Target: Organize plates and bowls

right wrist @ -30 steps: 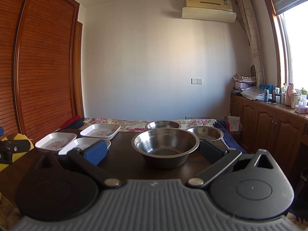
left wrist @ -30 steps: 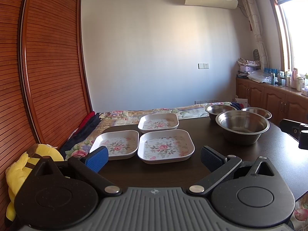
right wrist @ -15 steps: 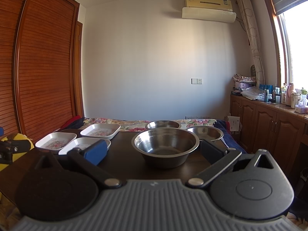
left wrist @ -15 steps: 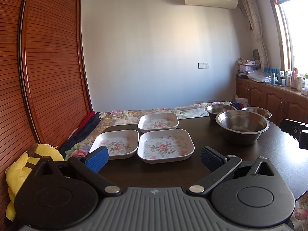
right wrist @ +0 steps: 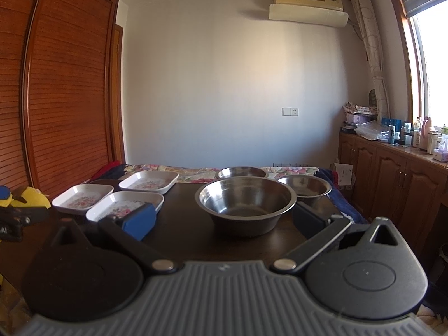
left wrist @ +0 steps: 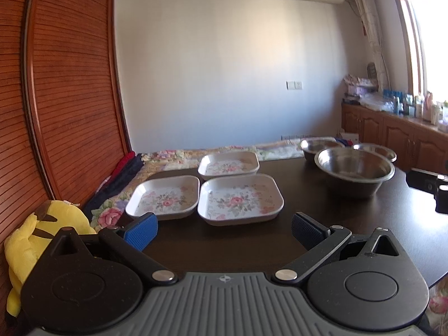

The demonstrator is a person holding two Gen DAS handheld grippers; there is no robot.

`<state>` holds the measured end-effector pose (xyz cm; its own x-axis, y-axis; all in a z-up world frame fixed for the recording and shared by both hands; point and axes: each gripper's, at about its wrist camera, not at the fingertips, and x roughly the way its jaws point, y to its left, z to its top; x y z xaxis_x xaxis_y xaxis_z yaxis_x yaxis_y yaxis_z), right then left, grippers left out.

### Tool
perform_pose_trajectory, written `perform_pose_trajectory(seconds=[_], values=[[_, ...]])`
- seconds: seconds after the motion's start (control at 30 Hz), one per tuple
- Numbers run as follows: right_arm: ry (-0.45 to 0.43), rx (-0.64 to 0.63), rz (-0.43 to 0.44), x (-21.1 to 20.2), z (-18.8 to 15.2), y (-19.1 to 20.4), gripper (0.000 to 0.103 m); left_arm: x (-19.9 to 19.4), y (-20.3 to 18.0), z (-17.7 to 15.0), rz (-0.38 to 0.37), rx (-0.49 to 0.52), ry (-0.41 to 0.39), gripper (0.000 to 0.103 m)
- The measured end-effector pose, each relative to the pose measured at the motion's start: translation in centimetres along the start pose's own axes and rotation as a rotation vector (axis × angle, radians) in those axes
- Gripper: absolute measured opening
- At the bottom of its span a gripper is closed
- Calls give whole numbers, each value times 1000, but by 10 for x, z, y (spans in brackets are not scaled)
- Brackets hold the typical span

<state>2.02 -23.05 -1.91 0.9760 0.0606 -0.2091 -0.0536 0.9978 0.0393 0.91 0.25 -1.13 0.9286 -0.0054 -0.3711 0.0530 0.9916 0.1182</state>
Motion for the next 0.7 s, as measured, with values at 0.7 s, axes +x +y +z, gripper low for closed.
perform_pose_trajectory(seconds=[0.7], values=[[57, -113, 180, 68, 25, 49, 103, 81, 36, 27, -39, 32, 77, 103]])
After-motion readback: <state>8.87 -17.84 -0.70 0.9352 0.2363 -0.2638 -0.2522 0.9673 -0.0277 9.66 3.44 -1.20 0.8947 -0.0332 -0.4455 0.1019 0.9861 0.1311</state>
